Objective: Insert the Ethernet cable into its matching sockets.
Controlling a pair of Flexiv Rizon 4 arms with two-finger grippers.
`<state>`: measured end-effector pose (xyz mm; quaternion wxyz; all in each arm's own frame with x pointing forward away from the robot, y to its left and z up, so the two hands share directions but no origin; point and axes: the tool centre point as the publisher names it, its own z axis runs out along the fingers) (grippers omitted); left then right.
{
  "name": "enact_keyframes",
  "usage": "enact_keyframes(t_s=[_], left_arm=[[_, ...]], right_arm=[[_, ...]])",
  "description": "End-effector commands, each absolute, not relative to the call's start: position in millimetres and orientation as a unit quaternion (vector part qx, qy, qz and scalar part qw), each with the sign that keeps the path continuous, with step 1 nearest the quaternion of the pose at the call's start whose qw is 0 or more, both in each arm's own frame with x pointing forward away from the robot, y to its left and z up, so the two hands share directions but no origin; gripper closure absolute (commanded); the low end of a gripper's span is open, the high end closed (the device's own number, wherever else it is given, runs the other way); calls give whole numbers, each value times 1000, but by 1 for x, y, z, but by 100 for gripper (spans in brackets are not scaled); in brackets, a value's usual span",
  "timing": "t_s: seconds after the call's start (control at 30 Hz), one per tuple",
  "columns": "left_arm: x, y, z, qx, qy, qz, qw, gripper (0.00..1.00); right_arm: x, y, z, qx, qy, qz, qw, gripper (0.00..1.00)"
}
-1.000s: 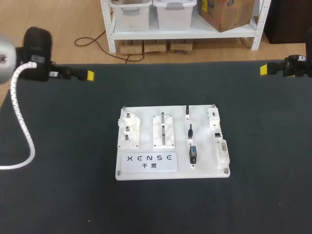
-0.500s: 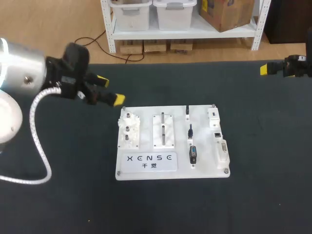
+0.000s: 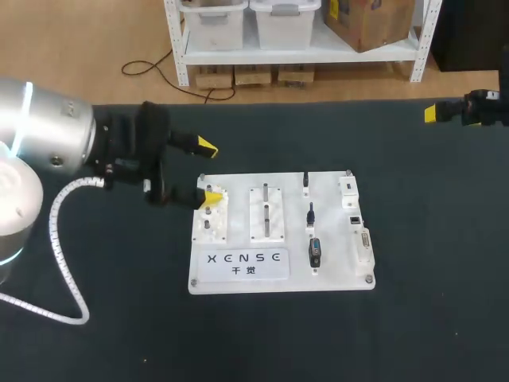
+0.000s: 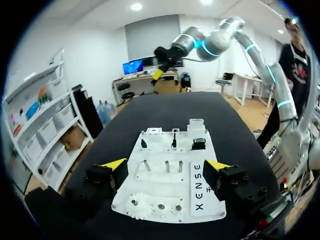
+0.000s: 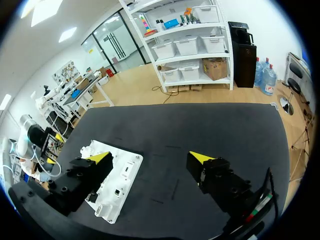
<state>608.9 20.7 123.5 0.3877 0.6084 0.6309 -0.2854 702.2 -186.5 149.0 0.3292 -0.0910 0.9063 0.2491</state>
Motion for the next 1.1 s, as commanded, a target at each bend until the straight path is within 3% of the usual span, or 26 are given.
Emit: enact_keyframes(t_s=[0.03,1.1], left_arm=[[614,22,109,609,570,-355,423,0],[605,18,69,586,627,-351,374,0]], right_arm=[[702,-186,149,-91,907,248,329,0],[702,-186,149,-91,907,248,329,0]])
